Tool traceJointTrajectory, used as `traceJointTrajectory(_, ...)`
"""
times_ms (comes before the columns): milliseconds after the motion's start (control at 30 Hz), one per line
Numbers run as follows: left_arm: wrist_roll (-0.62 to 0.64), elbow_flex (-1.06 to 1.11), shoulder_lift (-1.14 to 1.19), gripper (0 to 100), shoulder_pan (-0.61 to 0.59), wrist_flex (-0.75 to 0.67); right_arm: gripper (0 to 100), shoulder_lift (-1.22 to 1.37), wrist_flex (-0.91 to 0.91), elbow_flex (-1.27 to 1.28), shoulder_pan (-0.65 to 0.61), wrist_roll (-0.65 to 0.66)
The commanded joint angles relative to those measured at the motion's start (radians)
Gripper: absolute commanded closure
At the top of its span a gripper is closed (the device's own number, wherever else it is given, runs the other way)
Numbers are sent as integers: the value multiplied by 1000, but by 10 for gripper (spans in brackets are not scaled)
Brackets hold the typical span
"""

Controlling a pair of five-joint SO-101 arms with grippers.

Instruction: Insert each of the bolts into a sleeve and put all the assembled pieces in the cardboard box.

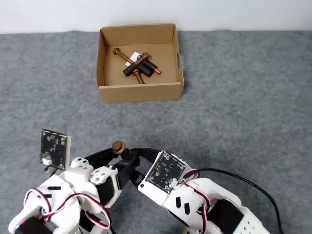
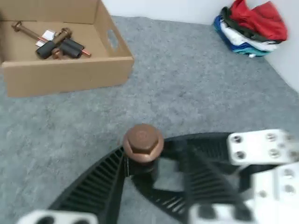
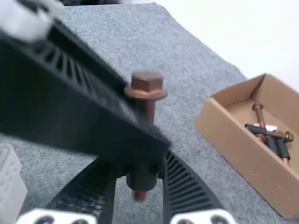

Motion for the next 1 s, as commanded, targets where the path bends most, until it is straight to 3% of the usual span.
traceJointTrajectory(0,-6,-5,17,718,-38,35,991,-13,-28,-23,21,9)
traceJointTrajectory(367,-8,-110,15,734,-55,48,991,-13,-25,-23,21,3)
traceJointTrajectory(467,-35,-147,14,810,-132,41,991,-10,-19,-23,22,2)
traceJointTrajectory(600,-172,-156,8,986,-244,9,991,-4,-18,-23,53,-63)
traceJointTrajectory(800,-269,-44,8,996,-451,-11,991,-2,79,-31,206,-224)
traceJointTrajectory(967,-325,202,8,996,-615,-49,991,53,199,-170,277,-390)
